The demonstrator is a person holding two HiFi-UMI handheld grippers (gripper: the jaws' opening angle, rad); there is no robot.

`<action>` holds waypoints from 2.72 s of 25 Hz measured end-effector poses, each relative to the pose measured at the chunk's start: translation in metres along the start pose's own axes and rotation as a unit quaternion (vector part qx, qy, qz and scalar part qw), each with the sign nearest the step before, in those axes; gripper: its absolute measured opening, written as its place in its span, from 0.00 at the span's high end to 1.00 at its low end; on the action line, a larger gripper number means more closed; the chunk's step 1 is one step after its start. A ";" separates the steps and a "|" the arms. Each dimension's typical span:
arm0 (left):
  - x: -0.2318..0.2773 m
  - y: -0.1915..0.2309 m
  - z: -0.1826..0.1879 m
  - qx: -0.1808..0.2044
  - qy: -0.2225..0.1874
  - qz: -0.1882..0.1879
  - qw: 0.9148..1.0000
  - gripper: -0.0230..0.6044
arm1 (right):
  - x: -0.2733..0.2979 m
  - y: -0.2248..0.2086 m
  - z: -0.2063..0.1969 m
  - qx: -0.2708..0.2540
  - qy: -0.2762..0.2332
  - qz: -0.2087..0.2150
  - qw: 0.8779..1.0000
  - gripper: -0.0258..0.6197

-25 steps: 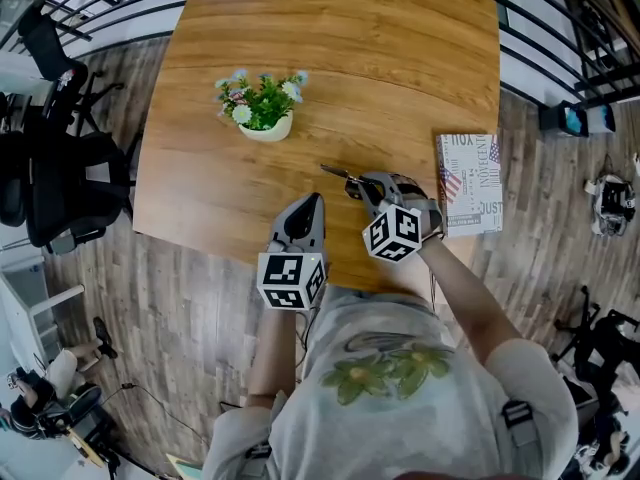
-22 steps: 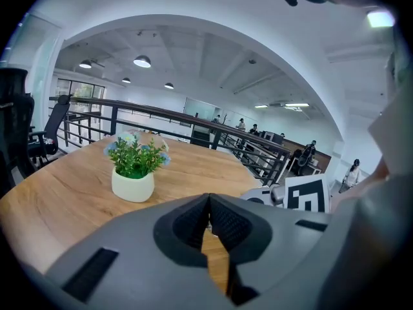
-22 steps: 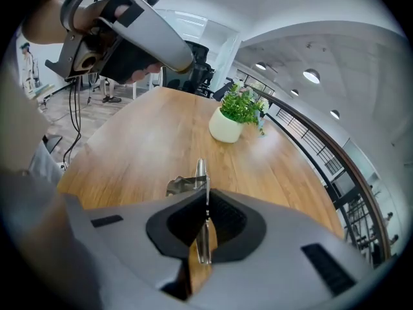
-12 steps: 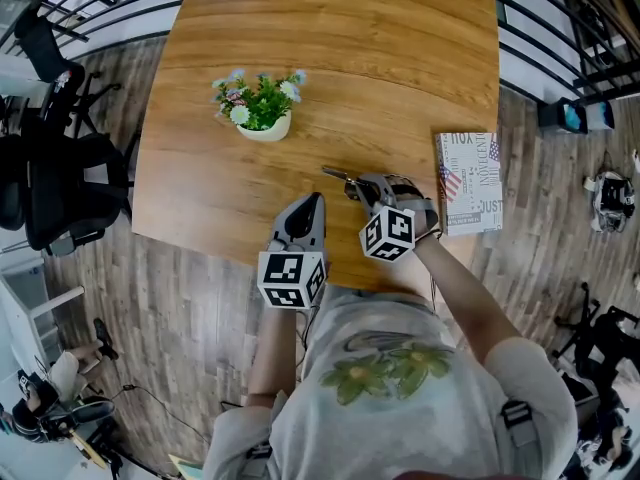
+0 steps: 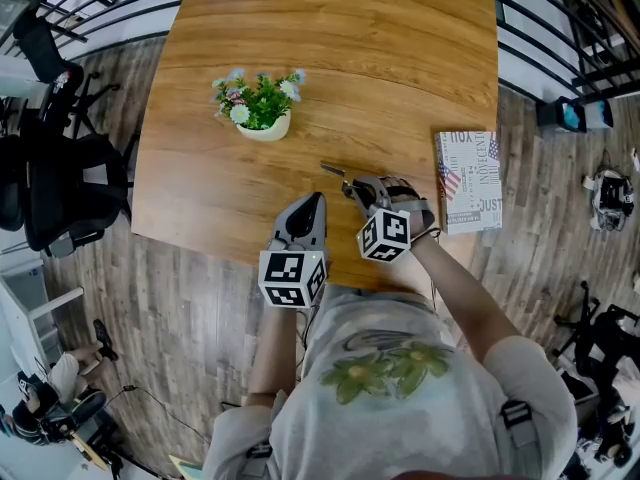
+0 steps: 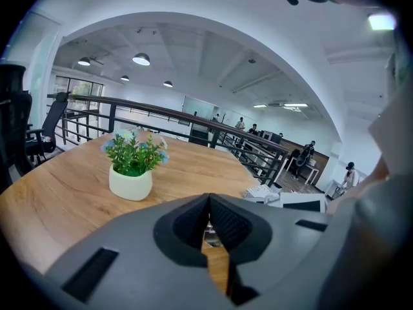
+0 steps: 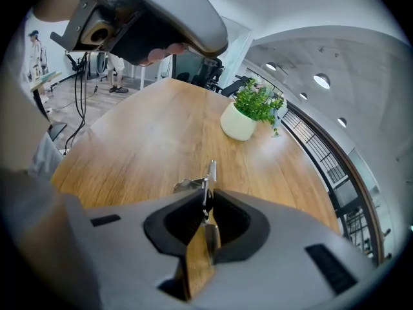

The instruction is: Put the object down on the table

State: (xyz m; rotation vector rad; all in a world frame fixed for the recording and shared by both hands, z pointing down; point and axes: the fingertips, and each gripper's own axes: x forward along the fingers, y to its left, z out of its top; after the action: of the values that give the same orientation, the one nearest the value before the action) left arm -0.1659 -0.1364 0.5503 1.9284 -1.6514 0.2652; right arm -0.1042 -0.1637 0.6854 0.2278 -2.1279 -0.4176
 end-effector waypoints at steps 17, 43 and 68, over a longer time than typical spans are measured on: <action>-0.003 -0.003 -0.003 0.004 0.003 -0.004 1.000 0.94 | 0.008 0.021 -0.007 -0.024 0.009 0.004 1.000 0.82; -0.021 -0.016 0.003 0.034 -0.012 -0.002 0.999 0.94 | -0.060 -0.007 0.028 0.112 -0.079 0.024 0.990 0.77; -0.070 -0.062 0.021 0.056 -0.058 -0.023 0.996 0.94 | -0.190 -0.021 0.075 0.283 -0.195 -0.016 0.939 0.95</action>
State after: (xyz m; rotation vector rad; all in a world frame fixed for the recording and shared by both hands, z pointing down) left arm -0.1259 -0.0851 0.4796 2.0987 -1.6949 0.2374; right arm -0.0609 -0.1072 0.4922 0.5443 -2.6038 0.1629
